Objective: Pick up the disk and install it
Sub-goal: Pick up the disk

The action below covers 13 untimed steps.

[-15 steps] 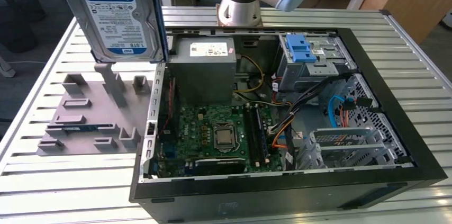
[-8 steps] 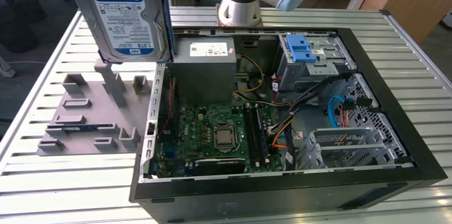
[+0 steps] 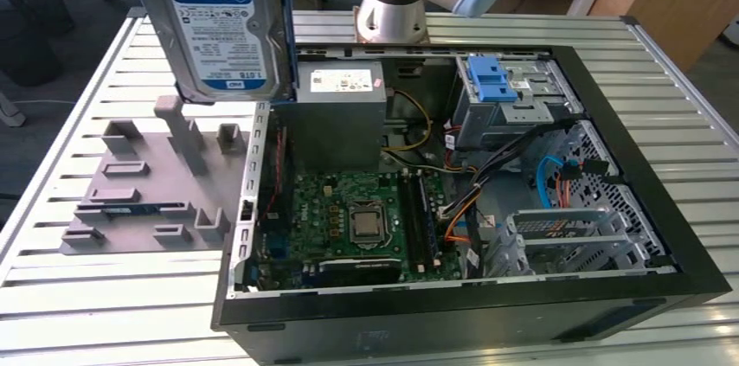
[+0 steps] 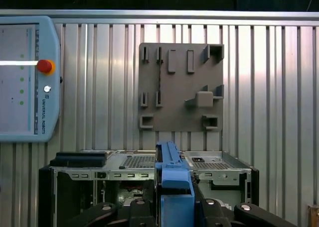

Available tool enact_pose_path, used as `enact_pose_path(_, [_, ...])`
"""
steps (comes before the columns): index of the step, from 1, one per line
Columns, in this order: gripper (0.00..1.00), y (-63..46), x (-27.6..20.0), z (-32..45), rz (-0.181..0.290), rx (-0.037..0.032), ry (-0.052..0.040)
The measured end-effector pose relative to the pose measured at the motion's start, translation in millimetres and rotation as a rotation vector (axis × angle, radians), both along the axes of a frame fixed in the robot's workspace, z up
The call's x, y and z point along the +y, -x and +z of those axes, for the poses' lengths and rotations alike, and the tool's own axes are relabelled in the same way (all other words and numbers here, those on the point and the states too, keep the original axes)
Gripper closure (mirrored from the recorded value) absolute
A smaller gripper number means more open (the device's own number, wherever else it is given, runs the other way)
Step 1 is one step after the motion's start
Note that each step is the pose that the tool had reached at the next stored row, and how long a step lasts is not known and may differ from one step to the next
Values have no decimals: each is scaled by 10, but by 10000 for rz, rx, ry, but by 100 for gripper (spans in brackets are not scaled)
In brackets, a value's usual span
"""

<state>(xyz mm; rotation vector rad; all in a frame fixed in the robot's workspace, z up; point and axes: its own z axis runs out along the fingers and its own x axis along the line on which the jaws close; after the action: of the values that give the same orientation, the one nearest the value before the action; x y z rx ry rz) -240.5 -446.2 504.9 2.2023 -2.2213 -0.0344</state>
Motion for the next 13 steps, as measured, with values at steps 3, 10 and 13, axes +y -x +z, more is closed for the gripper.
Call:
enact_pose_path(3, [64, -52, 0, -1, 0, 1, 5])
enact_pose_path(10, [64, -188, -1, -5, 0, 0, 9])
enact_pose_path(13, [64, -249, -1, -7, 0, 1, 12])
